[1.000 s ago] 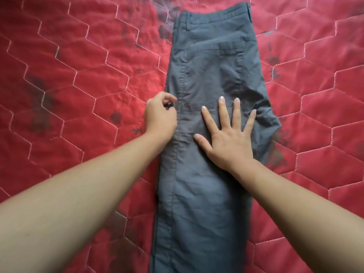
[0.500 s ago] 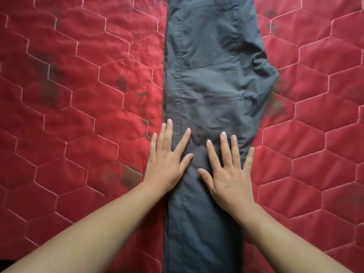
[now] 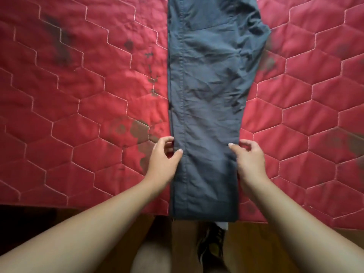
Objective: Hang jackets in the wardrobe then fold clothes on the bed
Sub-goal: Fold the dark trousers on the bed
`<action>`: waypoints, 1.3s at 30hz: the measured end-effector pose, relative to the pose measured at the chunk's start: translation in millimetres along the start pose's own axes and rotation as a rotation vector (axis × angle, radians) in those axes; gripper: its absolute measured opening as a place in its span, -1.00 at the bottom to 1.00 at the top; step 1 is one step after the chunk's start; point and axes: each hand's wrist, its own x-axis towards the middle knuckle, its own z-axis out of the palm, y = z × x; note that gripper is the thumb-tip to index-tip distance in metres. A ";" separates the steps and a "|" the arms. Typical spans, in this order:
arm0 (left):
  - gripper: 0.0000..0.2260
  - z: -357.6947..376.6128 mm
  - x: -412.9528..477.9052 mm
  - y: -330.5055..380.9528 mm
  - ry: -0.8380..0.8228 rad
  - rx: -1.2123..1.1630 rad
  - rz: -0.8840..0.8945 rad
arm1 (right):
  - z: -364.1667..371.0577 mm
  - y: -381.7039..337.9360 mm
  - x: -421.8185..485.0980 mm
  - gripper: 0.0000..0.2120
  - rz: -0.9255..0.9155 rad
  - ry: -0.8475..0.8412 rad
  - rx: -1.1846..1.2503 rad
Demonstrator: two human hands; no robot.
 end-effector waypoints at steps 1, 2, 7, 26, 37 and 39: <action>-0.73 0.1 -10.0 -5.3 -0.023 -0.025 -0.046 | -4.4 3.5 -2.8 -0.62 0.037 -0.029 -0.010; -0.77 0.6 -18.4 -9.9 -0.047 -0.031 -0.086 | -10.2 9.1 -4.2 -0.63 0.070 -0.078 -0.037; -0.83 1.8 -62.6 -32.4 -0.266 -0.021 -0.173 | -45.1 40.2 -29.1 -0.69 0.210 -0.431 -0.066; -0.79 -29.6 -128.2 -77.3 -0.356 -0.400 -0.387 | -81.7 112.7 -86.7 -0.88 0.172 -0.651 -0.027; -0.68 -29.3 -162.9 -105.8 -0.458 -0.198 -0.346 | -89.4 156.7 -116.1 -0.87 0.221 -0.566 -0.145; -0.67 -27.9 -170.3 -103.5 -0.458 -0.284 -0.408 | -90.4 158.7 -122.7 -0.89 0.292 -0.552 -0.079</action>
